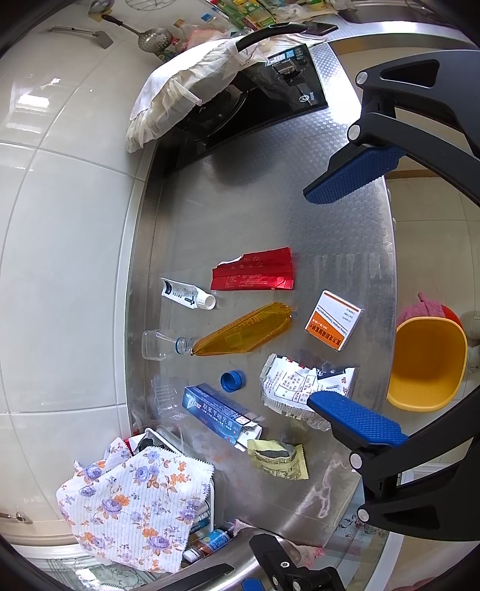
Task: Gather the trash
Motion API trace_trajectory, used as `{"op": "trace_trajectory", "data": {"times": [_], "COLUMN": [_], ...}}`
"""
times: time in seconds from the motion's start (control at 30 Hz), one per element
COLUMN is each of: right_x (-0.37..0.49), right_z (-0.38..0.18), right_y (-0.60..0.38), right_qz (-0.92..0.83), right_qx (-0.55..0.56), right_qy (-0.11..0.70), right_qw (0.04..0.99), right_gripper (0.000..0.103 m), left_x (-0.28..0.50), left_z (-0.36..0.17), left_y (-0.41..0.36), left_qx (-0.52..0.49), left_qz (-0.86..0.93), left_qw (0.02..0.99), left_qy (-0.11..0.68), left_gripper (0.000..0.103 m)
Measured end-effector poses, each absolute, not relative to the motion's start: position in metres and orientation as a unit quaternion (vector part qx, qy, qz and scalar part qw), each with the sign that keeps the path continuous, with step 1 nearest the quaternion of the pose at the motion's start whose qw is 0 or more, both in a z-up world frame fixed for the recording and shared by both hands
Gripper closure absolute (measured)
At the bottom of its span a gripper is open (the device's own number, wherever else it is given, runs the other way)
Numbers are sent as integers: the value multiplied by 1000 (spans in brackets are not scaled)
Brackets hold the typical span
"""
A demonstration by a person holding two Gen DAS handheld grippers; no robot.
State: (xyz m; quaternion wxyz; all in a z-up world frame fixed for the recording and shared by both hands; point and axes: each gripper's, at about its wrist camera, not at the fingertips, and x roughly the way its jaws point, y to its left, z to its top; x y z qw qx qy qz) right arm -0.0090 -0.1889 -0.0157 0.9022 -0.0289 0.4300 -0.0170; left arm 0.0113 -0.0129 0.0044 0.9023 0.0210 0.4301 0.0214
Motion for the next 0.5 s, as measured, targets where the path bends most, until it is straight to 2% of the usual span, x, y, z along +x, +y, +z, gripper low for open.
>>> {"op": "trace_trajectory", "data": {"times": [0.5], "right_x": [-1], "right_z": [-40], "right_y": [-209], "right_qz": [-24], "right_qx": [-9], "right_qy": [438], "right_qw": [898], "right_gripper": [3], "left_x": [22], "left_z": [-19], "left_y": [10], "left_qx": [-19], "left_qz": [0], "left_qw": [897], "left_qy": [442], "left_gripper": [5]}}
